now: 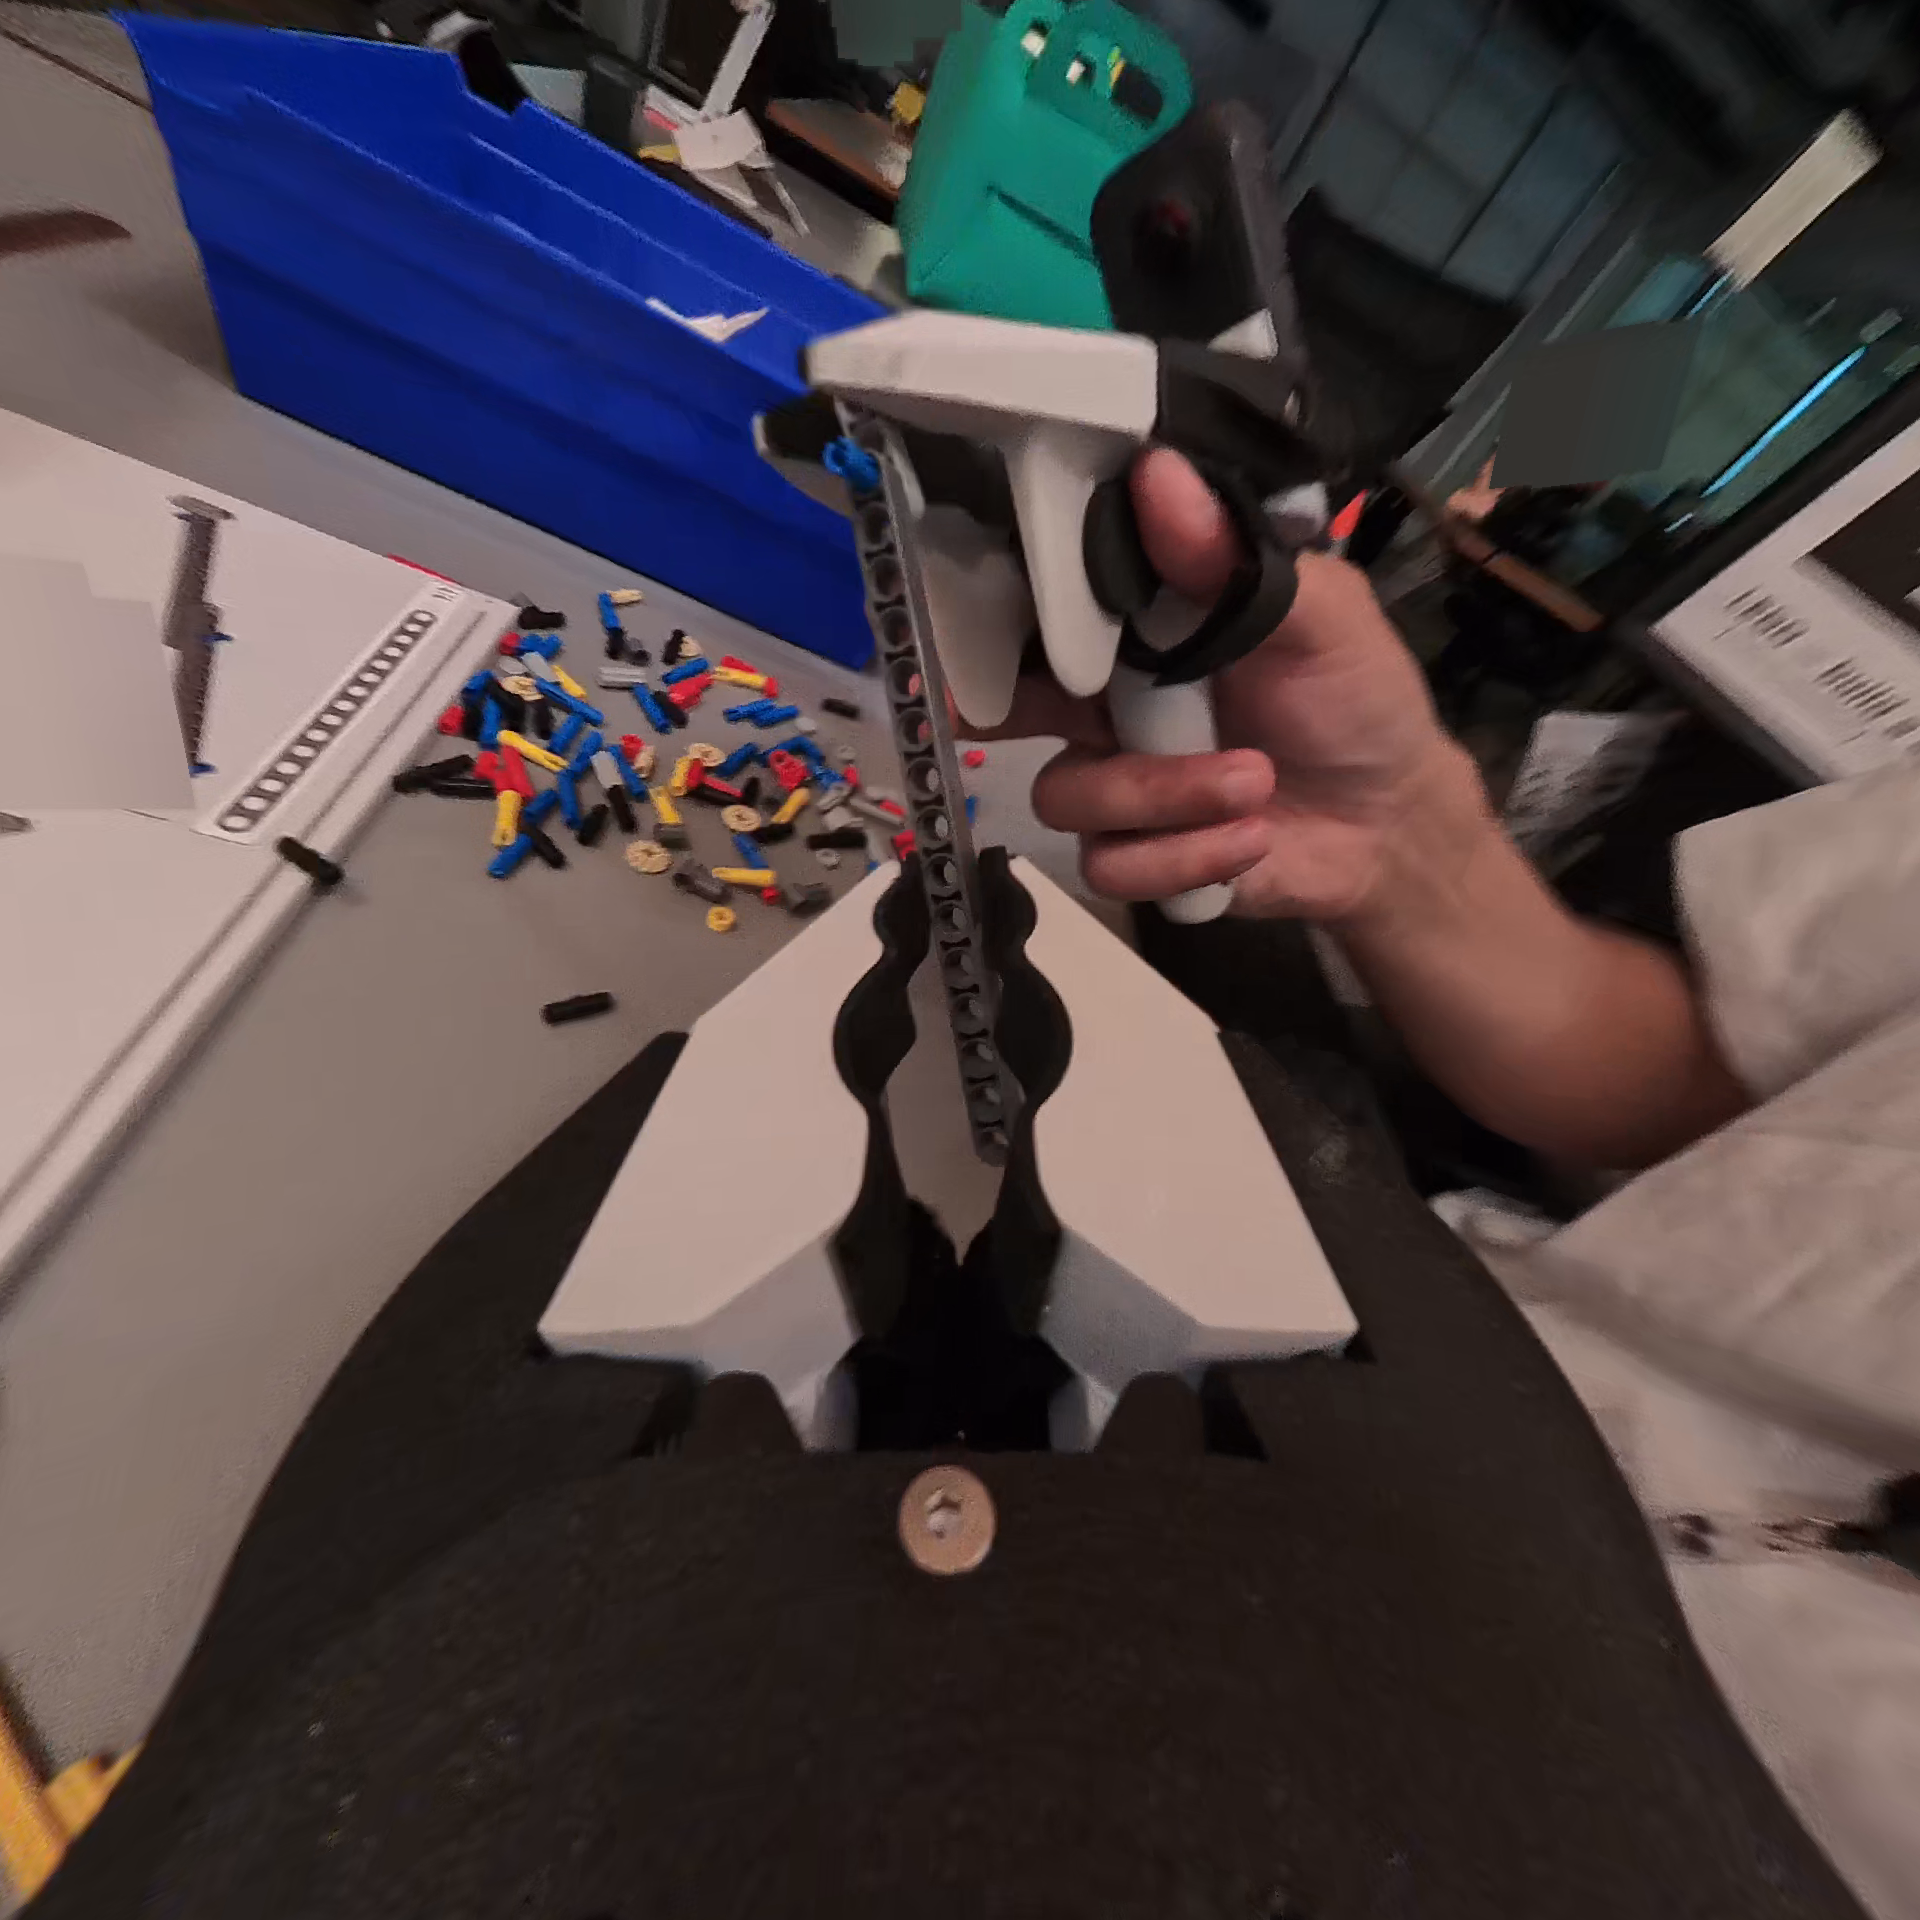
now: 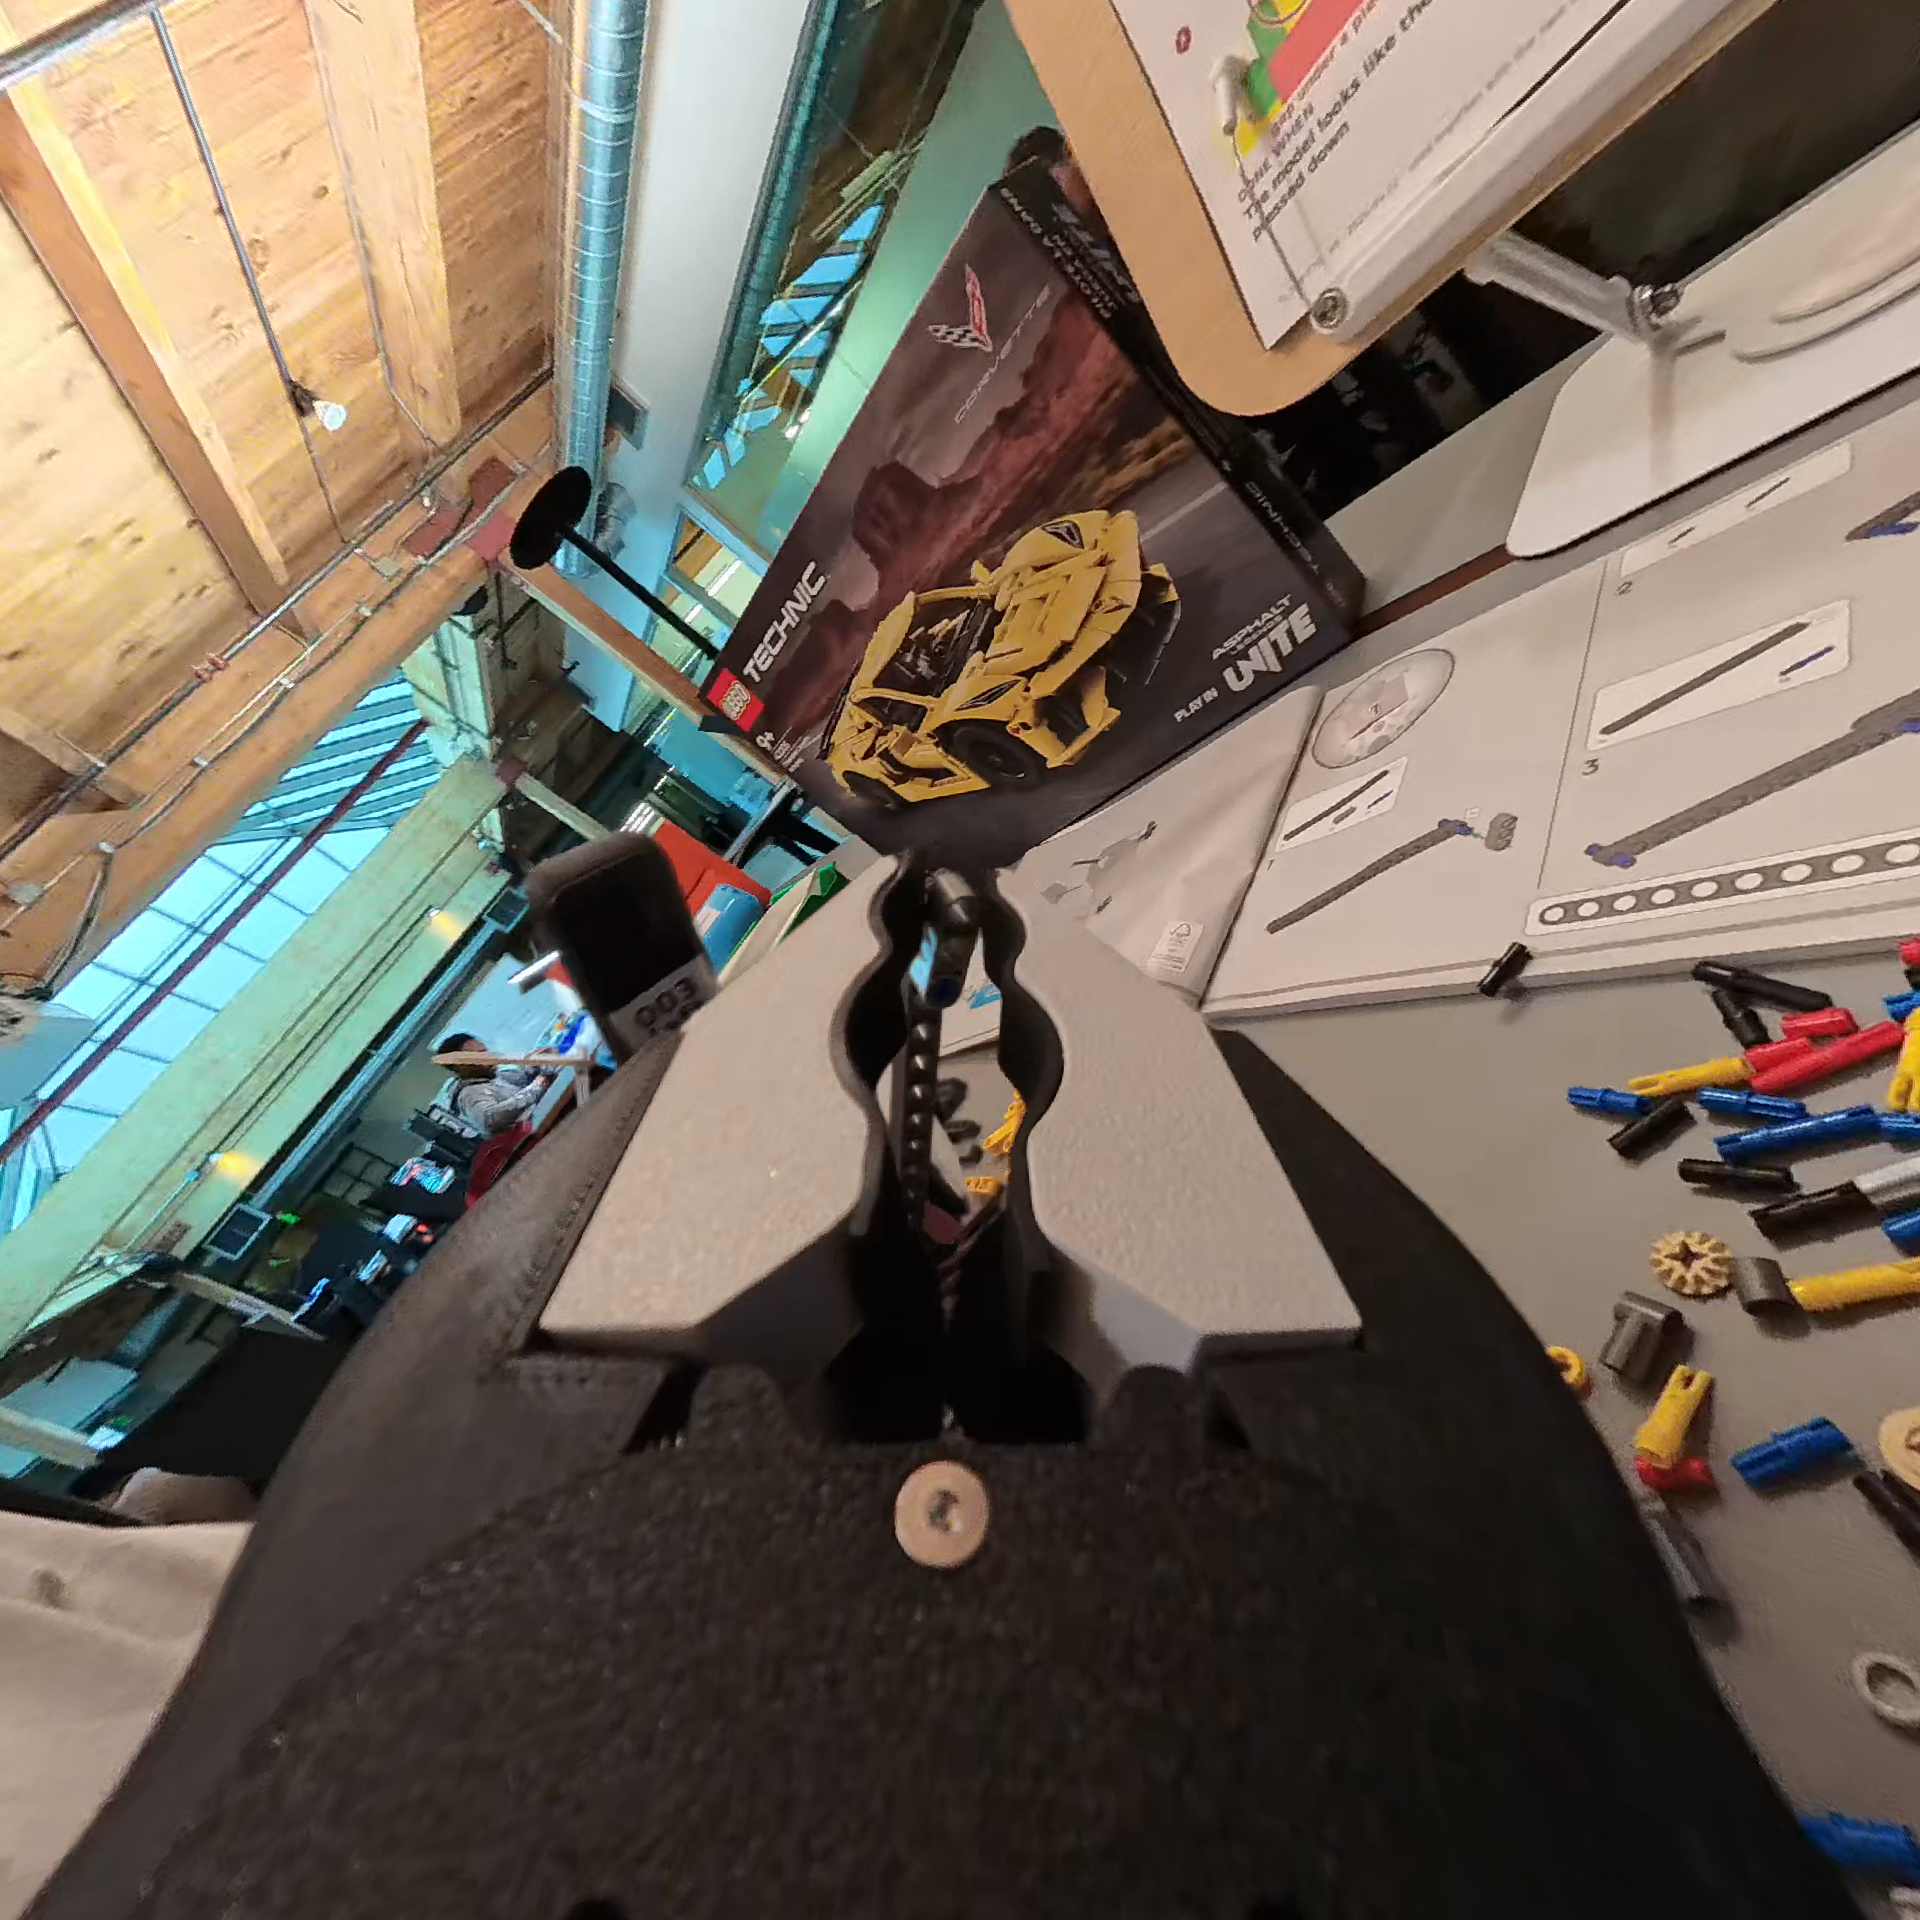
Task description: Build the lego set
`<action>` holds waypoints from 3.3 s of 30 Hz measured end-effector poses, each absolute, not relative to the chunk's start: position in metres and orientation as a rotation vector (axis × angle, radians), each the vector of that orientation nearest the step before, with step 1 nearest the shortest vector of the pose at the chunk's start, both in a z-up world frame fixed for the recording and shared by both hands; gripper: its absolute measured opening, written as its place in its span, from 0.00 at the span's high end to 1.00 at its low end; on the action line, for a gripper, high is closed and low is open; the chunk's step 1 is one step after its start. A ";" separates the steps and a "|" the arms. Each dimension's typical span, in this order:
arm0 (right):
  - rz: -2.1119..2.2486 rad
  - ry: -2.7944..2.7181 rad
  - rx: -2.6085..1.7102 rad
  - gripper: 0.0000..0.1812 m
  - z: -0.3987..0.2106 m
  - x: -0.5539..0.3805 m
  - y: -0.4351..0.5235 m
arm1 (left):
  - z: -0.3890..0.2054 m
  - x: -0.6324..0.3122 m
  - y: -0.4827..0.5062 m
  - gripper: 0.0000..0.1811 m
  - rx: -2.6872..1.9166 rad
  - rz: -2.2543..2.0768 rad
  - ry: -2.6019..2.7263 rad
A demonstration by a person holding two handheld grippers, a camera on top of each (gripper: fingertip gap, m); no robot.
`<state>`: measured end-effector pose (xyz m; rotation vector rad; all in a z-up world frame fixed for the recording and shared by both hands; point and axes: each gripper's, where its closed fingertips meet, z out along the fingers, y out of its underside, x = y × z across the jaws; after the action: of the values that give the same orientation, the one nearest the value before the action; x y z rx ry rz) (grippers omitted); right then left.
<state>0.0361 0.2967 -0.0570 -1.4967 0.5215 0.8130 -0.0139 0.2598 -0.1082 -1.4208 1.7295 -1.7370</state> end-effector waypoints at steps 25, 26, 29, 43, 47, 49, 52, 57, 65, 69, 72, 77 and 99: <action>-0.028 -0.129 -1.603 0.90 -0.036 0.026 0.275 | -0.081 -0.027 0.260 0.97 -1.517 -2.229 1.567; -0.085 -0.176 -1.626 0.91 -0.041 0.024 0.276 | -0.080 -0.027 0.260 0.97 -1.515 -2.238 1.563; -0.204 -0.226 -1.625 0.94 -0.043 0.022 0.277 | -0.082 -0.028 0.258 0.97 -1.520 -2.240 1.581; -0.363 -0.139 -1.793 0.96 -0.072 0.046 0.288 | -0.100 -0.016 0.283 0.95 -1.545 -1.857 1.587; -0.187 0.132 -1.970 0.96 -0.111 0.066 0.291 | -0.129 -0.010 0.305 0.93 -1.437 -1.324 1.715; -0.149 0.174 -2.019 0.96 -0.125 0.069 0.290 | -0.132 -0.008 0.307 0.99 -1.365 -1.210 1.734; -0.189 0.121 -2.043 0.96 -0.131 0.067 0.289 | -0.136 -0.008 0.298 1.00 -1.298 -1.144 1.792; -0.125 0.185 -2.057 0.96 -0.137 0.070 0.287 | -0.140 -0.007 0.297 0.96 -1.275 -1.126 1.807; 0.141 0.380 -1.976 0.96 -0.133 0.077 0.284 | -0.142 -0.009 0.305 0.88 -1.283 -1.107 1.810; 0.050 0.341 -1.994 0.96 -0.133 0.079 0.282 | -0.134 -0.006 0.303 0.96 -1.266 -1.148 1.758; -0.033 0.289 -2.013 0.96 -0.132 0.079 0.282 | -0.134 -0.005 0.304 0.96 -1.273 -1.153 1.751; -0.062 0.277 -2.033 0.96 -0.135 0.079 0.282 | -0.136 -0.006 0.304 0.96 -1.271 -1.144 1.765; -0.085 0.392 -1.986 0.81 -0.159 0.120 0.269 | -0.127 -0.017 0.373 0.96 -1.551 -1.158 1.490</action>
<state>0.1195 0.2689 -0.1588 -1.9857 0.3920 -0.0853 -0.0171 0.3730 -0.1271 -1.5514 1.4901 -1.1577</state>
